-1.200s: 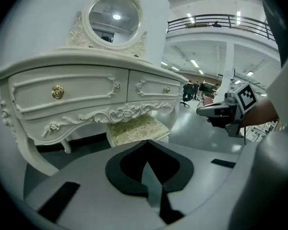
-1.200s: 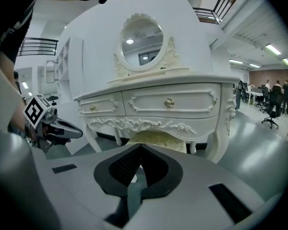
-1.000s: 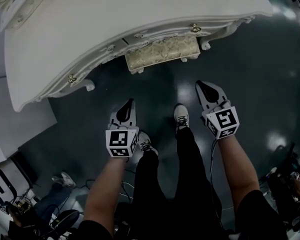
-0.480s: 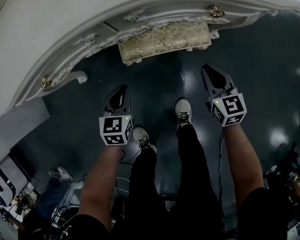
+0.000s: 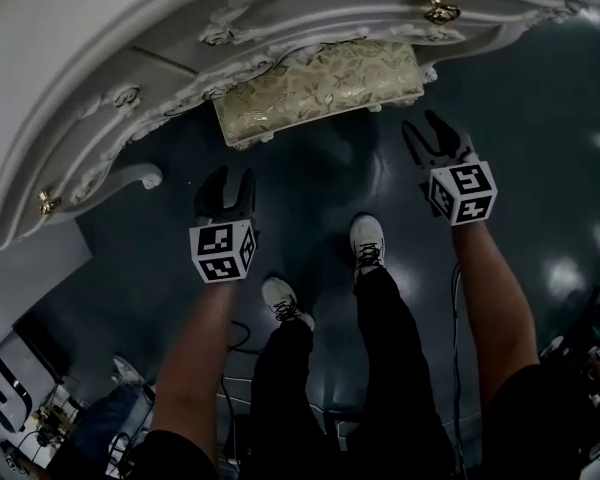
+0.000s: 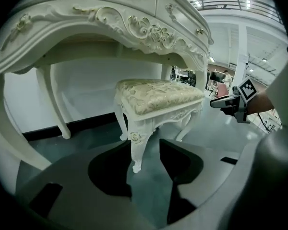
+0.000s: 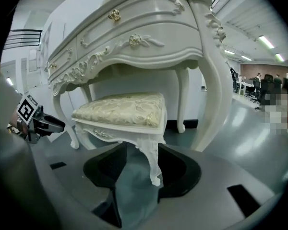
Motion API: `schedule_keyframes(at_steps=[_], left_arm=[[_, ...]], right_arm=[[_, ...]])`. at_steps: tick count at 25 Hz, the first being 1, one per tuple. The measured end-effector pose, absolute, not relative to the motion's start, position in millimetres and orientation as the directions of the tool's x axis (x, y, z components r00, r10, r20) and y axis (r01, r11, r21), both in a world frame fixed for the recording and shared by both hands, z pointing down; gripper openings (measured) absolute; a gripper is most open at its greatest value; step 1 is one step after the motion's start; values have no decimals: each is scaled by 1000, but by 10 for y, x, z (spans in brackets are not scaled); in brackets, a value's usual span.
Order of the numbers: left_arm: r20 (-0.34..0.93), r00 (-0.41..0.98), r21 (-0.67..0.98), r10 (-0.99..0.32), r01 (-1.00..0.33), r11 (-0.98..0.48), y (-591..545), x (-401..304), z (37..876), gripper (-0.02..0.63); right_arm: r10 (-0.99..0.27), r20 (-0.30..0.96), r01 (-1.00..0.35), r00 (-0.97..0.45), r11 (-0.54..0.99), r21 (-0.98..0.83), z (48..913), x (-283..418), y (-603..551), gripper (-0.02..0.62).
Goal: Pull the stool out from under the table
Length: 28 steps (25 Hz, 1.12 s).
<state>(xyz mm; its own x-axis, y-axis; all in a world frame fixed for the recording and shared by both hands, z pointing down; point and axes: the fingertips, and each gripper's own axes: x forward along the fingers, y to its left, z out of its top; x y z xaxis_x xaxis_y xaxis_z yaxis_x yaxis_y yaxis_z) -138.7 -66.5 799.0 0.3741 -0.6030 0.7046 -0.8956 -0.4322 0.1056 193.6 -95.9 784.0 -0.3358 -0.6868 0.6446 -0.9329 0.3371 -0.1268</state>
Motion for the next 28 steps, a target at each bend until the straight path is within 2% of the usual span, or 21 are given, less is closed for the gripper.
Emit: schedule_keyframes(at_steps=[4, 7, 18, 28], left_arm=[[708, 380, 103, -595, -889, -446, -770, -1375, 8248, 231], [706, 373, 78, -601, -886, -458, -854, -1377, 8391, 245], [699, 395, 23, -596, -846, -533, -1116, -1280, 8729, 245], [703, 412, 65, -580, -849, -524, -1204, -1212, 8837, 245]], right_arm=[[-663, 671, -929, -333, 352, -113, 8150, 2048, -1087, 239], [-630, 699, -918, -339, 382, -101, 8385, 2064, -1147, 268], [-571, 748, -849, -339, 528, 18, 8668, 1919, -1381, 275], [-546, 772, -827, -326, 560, 47, 8751, 1905, -1464, 275]])
